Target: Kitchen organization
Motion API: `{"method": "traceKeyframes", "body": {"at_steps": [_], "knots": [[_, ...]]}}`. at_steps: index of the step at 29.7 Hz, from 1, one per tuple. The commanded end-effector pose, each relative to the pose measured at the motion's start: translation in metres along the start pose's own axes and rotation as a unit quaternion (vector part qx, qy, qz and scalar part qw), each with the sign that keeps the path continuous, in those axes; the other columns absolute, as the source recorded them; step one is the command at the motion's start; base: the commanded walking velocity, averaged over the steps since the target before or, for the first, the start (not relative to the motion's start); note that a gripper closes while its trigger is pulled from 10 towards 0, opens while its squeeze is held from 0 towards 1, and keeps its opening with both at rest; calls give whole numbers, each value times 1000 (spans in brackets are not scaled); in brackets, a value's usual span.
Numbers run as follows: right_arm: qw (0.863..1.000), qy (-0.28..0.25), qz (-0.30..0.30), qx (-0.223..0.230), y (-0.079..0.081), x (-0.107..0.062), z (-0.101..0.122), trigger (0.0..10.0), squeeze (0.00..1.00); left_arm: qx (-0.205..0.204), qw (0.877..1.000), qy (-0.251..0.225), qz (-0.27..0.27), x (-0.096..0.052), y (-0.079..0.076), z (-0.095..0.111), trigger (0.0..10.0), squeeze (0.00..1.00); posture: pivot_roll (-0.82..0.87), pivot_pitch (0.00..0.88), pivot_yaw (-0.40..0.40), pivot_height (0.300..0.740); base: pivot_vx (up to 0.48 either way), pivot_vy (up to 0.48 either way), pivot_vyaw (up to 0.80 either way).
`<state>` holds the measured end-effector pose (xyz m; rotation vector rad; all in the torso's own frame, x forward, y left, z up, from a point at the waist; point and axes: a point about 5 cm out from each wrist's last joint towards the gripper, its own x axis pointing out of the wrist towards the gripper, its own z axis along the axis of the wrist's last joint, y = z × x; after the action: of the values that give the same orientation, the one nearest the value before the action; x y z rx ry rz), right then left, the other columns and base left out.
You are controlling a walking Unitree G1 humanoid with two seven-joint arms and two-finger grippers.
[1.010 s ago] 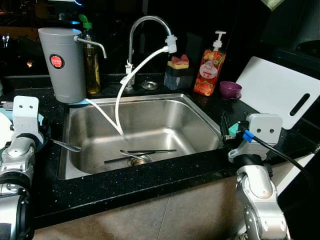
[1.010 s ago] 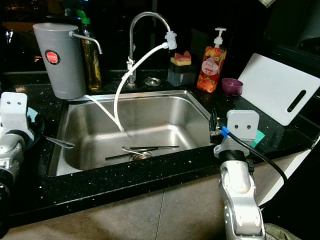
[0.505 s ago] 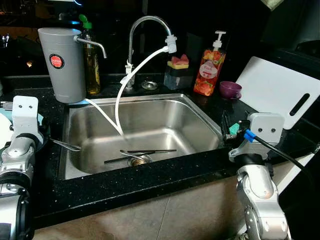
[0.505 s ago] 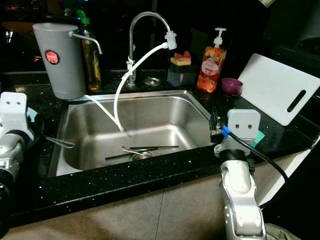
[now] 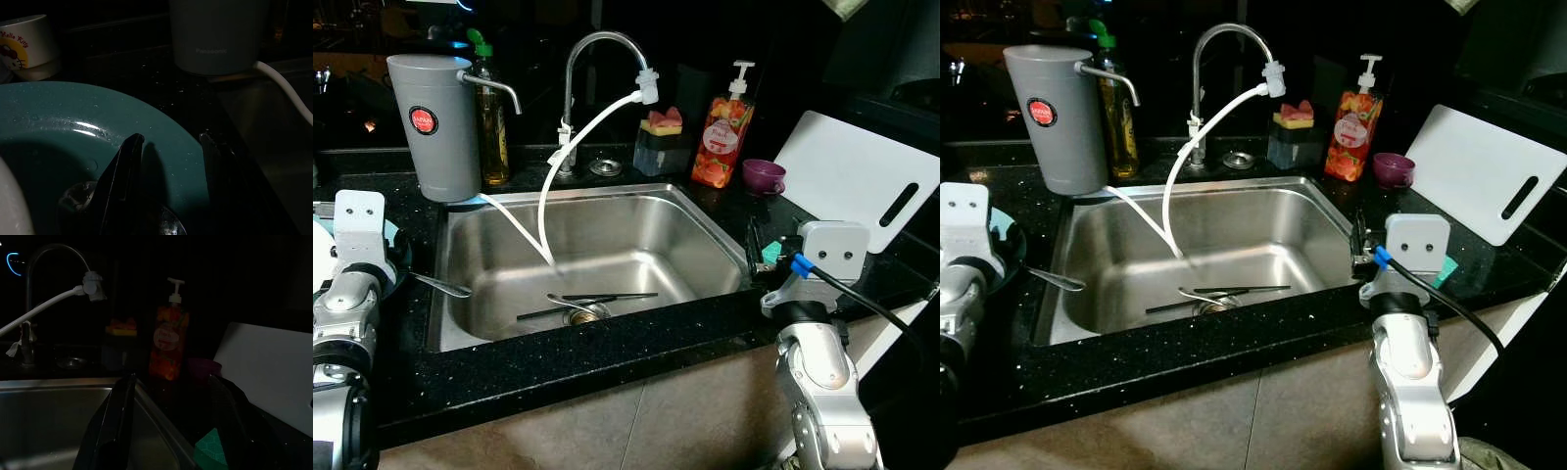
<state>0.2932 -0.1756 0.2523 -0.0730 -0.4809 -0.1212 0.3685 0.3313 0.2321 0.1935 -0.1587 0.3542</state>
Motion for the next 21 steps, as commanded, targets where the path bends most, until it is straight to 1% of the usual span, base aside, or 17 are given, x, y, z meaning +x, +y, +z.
{"method": "traceKeyframes", "body": {"at_steps": [1, 21], "knots": [[1000, 4, 1, 1, 0, 1, -1, 10000, 0, -1, 999, 33, -2, -6, 2, -18, 10000, 0, -1, 100, -121, 740, 0, 0, 0], [1000, 3, 4, 7, 3, 3, -2, 10000, 0, -13, 1000, 21, -18, -13, 3, -26, 10000, 0, 18, 97, -123, 740, 0, 0, 0]]}}
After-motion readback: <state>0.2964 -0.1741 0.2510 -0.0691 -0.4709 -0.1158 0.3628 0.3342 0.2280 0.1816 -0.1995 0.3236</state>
